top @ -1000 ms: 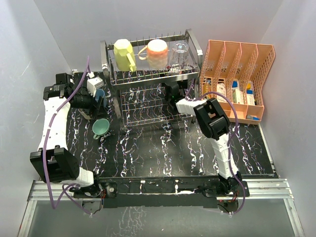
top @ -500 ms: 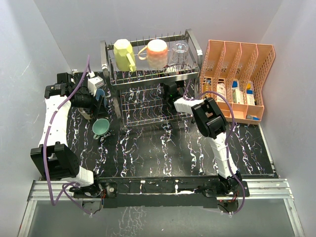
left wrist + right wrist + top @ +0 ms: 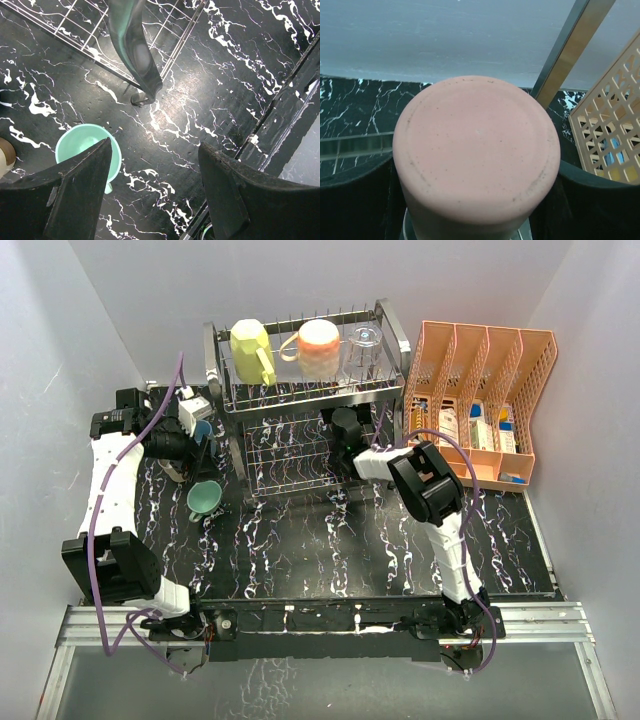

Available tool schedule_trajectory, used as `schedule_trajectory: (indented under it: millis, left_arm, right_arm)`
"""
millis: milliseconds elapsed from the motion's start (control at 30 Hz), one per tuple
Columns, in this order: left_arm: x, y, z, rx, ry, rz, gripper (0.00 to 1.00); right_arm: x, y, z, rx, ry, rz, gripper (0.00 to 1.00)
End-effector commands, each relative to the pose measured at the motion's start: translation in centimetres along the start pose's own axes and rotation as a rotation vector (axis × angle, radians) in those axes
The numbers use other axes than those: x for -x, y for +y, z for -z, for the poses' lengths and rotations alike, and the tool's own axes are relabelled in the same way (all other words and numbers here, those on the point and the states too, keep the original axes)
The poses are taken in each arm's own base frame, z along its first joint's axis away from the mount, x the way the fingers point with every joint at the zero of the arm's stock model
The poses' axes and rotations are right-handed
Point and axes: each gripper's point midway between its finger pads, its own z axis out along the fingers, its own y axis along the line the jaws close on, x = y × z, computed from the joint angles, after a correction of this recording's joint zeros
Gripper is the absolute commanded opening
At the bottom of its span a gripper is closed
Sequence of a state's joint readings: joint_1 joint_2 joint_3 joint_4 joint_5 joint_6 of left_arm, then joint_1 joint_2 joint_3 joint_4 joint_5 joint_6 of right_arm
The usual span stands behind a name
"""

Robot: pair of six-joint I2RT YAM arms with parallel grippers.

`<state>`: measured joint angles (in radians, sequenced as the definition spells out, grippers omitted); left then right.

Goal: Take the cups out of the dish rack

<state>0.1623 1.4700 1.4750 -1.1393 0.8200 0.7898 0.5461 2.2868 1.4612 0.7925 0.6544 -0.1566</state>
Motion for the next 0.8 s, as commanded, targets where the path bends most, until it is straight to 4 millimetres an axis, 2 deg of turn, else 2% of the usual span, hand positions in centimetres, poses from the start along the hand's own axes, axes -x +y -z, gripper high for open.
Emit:
schedule_trajectory:
  millis: [0, 200, 433, 567, 667, 767]
  left_arm:
    - [1.5, -1.8, 1.0, -0.043, -0.056, -0.040, 0.68]
    - [1.6, -2.7, 1.4, -0.056, -0.069, -0.056, 0.68]
    - [1.3, -3.7, 1.4, -0.064, -0.070, -0.090, 0.68]
    - [0.8, -4.6, 1.1, -0.082, -0.071, -0.107, 0.68]
    - [0.5, -5.6, 1.1, -0.084, -0.073, -0.145, 0.68]
    - [0.3, -6.2, 0.9, -0.079, -0.071, -0.189, 0.69]
  right_arm:
    - [5.0, 0.9, 2.3, 0.032, -0.114, -0.056, 0.26]
    - [5.6, 1.8, 6.3, 0.064, -0.127, -0.068, 0.25]
    - [6.4, 3.3, 13.2, 0.150, -0.132, -0.093, 0.25]
    - [6.9, 3.4, 17.0, 0.182, -0.136, -0.130, 0.25]
    - [7.6, 3.2, 19.1, 0.197, -0.125, -0.172, 0.25]
    - [9.1, 2.9, 20.7, 0.222, -0.114, -0.257, 0.25]
